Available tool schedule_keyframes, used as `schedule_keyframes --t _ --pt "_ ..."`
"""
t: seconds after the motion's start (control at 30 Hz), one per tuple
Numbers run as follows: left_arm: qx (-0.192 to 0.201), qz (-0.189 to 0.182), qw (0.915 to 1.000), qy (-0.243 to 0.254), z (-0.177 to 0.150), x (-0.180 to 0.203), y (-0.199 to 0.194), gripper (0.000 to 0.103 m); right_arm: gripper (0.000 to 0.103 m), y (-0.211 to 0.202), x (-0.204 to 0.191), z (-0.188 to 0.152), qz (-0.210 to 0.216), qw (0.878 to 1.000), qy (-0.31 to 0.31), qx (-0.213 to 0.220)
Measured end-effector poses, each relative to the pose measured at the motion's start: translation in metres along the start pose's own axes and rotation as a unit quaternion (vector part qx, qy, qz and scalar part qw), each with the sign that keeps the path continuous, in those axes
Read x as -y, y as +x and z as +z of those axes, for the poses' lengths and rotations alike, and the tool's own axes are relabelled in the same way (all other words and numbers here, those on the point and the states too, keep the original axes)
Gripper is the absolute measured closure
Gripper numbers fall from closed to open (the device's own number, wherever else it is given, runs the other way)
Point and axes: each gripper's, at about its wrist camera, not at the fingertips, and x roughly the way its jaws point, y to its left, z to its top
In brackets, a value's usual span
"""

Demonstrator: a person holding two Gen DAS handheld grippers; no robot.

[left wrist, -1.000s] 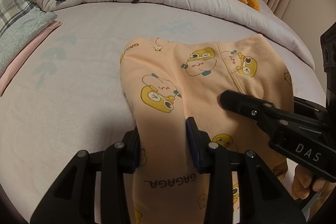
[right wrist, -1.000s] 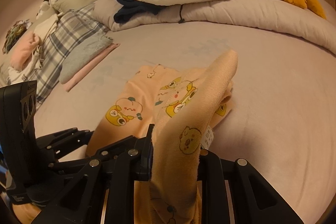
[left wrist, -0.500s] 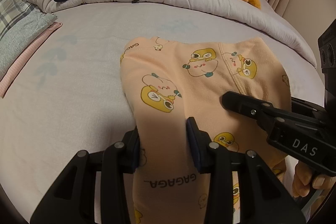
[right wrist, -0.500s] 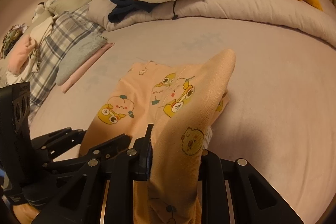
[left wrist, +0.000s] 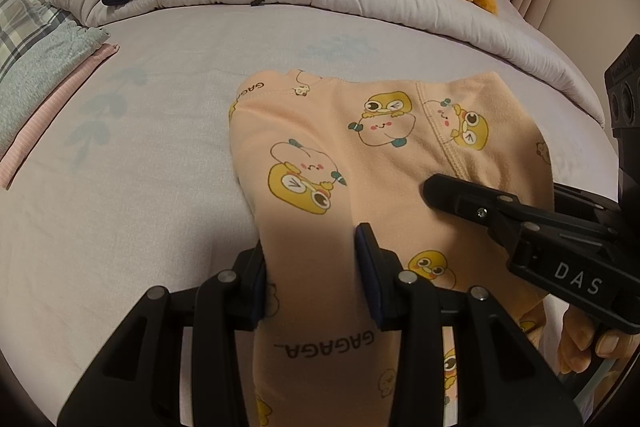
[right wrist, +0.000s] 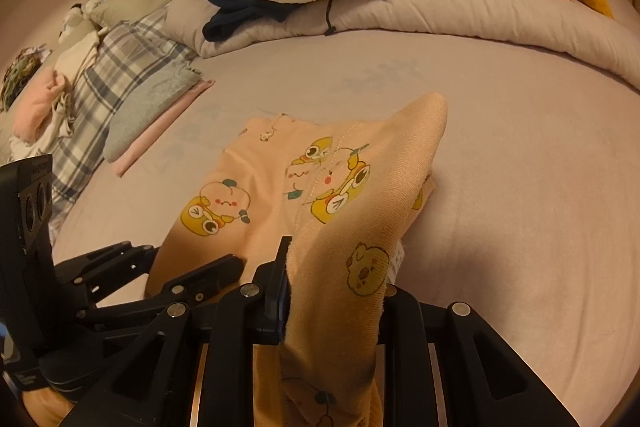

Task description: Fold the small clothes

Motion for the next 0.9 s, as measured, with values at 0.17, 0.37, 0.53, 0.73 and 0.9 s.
schedule_keyframes --t 0.17,0.37,0.53,0.73,0.9 --pt "0.000 0.000 1.0000 0.001 0.0006 -0.0005 -0.0001 0.063 0.080 0.0002 0.0007 -0.0002 0.000 1.000 0.000 -0.001" --pt "0.000 0.004 1.0000 0.003 -0.0004 -0.0005 -0.0011 0.063 0.080 0.0015 0.0040 -0.0021 -0.001 1.000 0.002 -0.002" --pt "0.000 0.004 1.0000 0.003 -0.0005 -0.0007 -0.0013 0.063 0.080 0.0016 0.0040 -0.0018 -0.001 1.000 0.002 -0.002" --pt "-0.001 0.006 1.0000 0.004 -0.0004 0.0003 -0.0011 0.063 0.080 0.0025 0.0073 -0.0026 -0.003 1.000 0.004 -0.003" --pt "-0.002 0.007 1.0000 0.003 -0.0007 0.0000 -0.0013 0.062 0.080 0.0018 0.0089 -0.0034 -0.002 1.000 0.007 -0.005"
